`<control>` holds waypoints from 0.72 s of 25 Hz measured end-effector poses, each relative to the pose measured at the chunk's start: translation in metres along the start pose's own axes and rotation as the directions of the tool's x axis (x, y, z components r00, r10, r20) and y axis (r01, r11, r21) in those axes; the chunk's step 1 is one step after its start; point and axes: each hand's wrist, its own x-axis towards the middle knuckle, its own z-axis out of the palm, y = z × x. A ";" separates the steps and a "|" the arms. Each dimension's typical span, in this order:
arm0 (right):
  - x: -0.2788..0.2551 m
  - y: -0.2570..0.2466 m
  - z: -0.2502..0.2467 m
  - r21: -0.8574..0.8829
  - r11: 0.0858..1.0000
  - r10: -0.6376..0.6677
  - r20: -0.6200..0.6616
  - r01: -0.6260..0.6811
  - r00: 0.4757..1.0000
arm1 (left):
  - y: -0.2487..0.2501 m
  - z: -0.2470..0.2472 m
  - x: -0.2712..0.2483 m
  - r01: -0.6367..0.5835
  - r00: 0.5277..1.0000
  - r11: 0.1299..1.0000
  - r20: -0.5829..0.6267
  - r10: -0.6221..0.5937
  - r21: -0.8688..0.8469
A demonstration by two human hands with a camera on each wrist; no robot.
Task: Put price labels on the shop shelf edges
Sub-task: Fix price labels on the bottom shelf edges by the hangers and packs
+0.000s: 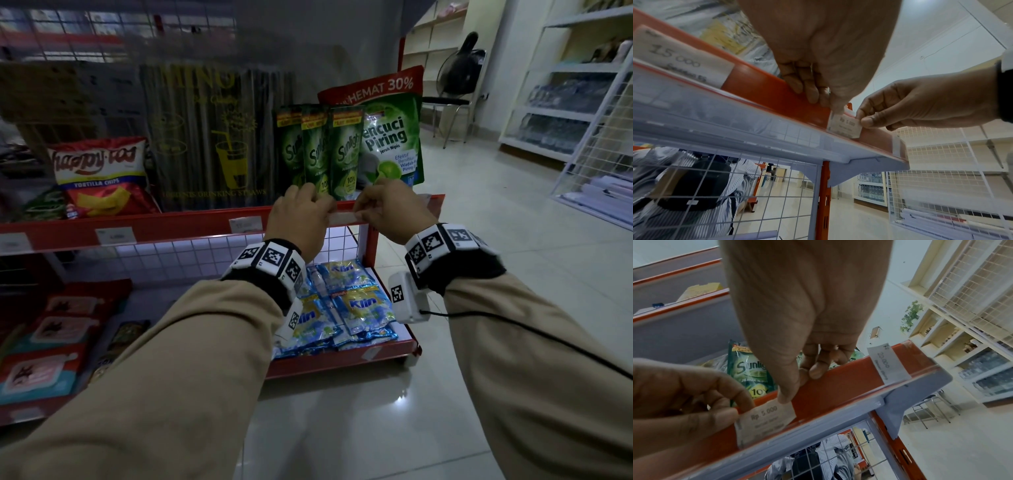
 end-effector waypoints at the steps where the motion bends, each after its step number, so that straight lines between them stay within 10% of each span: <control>1: 0.000 -0.001 0.001 0.042 0.999 0.014 -0.010 -0.014 1.000 | 0.000 0.000 0.001 0.011 1.000 1.000 0.001 -0.011 -0.024; 18: 0.003 -0.003 -0.004 0.147 0.984 -0.091 -0.061 0.099 0.994 | -0.004 0.002 0.004 0.083 0.994 0.959 -0.045 -0.098 -0.271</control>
